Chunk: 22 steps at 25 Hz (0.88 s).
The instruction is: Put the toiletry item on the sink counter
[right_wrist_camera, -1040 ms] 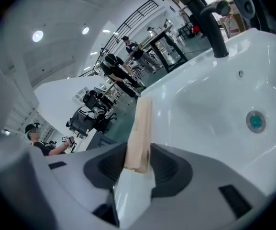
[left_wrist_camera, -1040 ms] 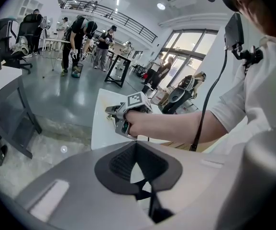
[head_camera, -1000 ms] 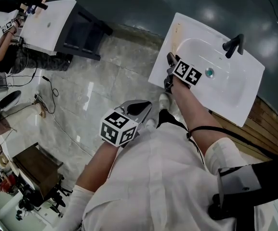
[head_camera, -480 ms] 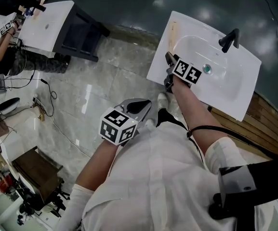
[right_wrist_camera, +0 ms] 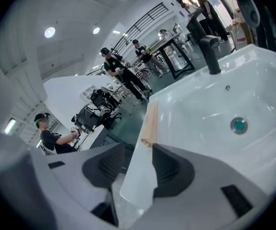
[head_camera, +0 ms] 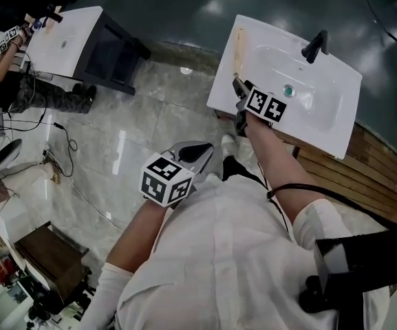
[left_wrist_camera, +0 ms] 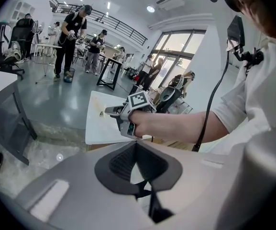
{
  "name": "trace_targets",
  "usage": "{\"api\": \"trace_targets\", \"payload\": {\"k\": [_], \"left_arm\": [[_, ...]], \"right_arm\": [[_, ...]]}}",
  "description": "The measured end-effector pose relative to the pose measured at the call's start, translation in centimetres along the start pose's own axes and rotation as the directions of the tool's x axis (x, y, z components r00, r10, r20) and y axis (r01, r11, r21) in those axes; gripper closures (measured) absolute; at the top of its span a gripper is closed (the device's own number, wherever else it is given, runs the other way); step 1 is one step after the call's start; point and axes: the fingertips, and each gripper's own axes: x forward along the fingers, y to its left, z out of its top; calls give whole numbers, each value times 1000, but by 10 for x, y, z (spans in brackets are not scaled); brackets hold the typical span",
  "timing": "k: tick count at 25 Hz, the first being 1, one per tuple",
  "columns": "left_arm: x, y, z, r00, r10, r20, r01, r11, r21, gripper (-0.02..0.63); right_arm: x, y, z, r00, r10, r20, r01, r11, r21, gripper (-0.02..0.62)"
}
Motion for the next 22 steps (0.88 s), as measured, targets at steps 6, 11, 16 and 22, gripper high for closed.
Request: {"api": "trace_targets", "payload": {"k": [6, 11, 16, 22], "left_arm": [[-20, -22, -19, 999, -35, 8, 35, 999, 40, 600], [-33, -42, -44, 997, -66, 27, 64, 996, 68, 600], [-47, -53, -70, 997, -76, 27, 73, 994, 77, 600], [-61, -73, -95, 996, -89, 24, 86, 992, 95, 600]], "right_arm": [[-46, 16, -21, 1000, -8, -20, 6, 996, -88, 440], [-93, 27, -53, 998, 15, -62, -24, 987, -160, 444], [-141, 43, -88, 995, 21, -95, -44, 967, -253, 537], [-196, 60, -135, 983, 37, -180, -102, 925, -367, 581]]}}
